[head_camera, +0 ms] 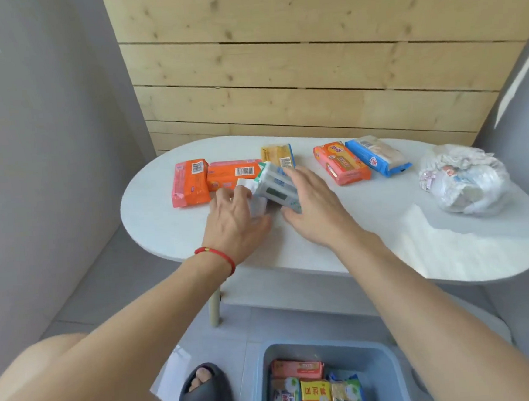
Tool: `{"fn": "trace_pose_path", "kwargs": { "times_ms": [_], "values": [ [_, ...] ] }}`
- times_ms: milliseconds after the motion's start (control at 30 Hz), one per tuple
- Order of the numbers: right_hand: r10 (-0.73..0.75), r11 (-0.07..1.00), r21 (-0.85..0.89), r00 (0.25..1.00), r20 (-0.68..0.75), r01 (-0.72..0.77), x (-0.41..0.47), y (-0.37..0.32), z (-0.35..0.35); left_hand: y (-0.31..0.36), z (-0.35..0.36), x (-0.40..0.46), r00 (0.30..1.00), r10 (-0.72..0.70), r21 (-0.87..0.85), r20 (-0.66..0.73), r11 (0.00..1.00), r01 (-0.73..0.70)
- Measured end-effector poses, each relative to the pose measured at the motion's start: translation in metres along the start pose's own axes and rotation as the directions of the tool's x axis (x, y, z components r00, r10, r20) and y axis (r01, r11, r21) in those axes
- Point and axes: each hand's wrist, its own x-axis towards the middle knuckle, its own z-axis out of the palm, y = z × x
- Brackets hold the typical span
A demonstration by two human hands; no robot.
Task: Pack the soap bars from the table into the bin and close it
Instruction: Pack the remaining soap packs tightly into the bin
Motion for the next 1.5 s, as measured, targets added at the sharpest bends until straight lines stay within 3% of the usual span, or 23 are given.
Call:
{"fn": "trace_pose_path", "kwargs": {
  "times_ms": [167, 267, 400, 500, 567, 700, 767, 833, 900, 1000, 1133, 1367, 1500],
  "values": [
    [0.005, 0.998, -0.054, 0.982, -0.188, -0.015, -0.004, 0.006, 0.026, 0.003, 0.010, -0.013, 0.992, 0.043, -0.004, -0.121, 0.999, -0.044],
    [-0.002, 0.992, -0.128, 0.986, -0.167, -0.020, -0.028, 0.008, 0.013, 0.008, 0.004, -0.026, 0.989, 0.076, 0.066, -0.126, 0.996, -0.068],
    [-0.100, 0.980, -0.181, 0.991, -0.087, 0.083, -0.078, 0.020, -0.018, 0.023, -0.008, -0.061, 0.917, 0.364, 0.162, -0.165, 0.927, -0.339],
    [-0.257, 0.946, -0.202, 0.966, 0.009, 0.254, -0.111, 0.032, -0.044, 0.032, -0.006, -0.097, 0.828, 0.544, 0.133, -0.137, 0.838, -0.529],
    [-0.343, 0.918, -0.193, 0.938, 0.044, 0.345, -0.136, 0.042, -0.056, 0.032, 0.004, -0.123, 0.802, 0.593, 0.029, -0.072, 0.805, -0.592],
    [-0.353, 0.914, -0.139, 0.916, 0.189, 0.381, -0.195, 0.065, -0.043, 0.011, 0.037, -0.166, 0.822, 0.553, -0.166, 0.136, 0.830, -0.532],
    [-0.238, 0.945, -0.126, 0.900, 0.366, 0.301, -0.216, 0.080, -0.013, -0.010, 0.066, -0.180, 0.763, 0.501, -0.036, 0.408, 0.844, -0.535],
    [-0.105, 0.952, -0.196, 0.855, 0.508, 0.234, -0.226, 0.097, 0.024, -0.036, 0.094, -0.192, 0.696, 0.274, 0.153, 0.664, 0.861, -0.485],
    [0.013, 0.952, -0.264, 0.845, 0.535, 0.152, -0.229, 0.114, 0.059, -0.058, 0.110, -0.203, 0.636, 0.032, 0.305, 0.771, 0.858, -0.413],
    [0.134, 0.946, -0.322, 0.867, 0.480, 0.032, -0.237, 0.133, 0.102, -0.073, 0.127, -0.214, 0.658, -0.017, 0.330, 0.752, 0.875, -0.354],
    [0.217, 0.906, -0.424, 0.853, 0.476, 0.006, -0.253, 0.138, 0.144, -0.068, 0.138, -0.222, 0.684, -0.038, 0.283, 0.728, 0.926, -0.250],
    [0.356, 0.826, -0.561, 0.829, 0.432, -0.062, -0.253, 0.133, 0.166, -0.085, 0.142, -0.240, 0.653, -0.001, 0.304, 0.757, 0.886, -0.351],
    [0.366, 0.856, -0.505, 0.820, 0.440, -0.111, -0.263, 0.122, 0.165, -0.093, 0.145, -0.242, 0.705, 0.029, 0.300, 0.709, 0.891, -0.339]
  ]
}}
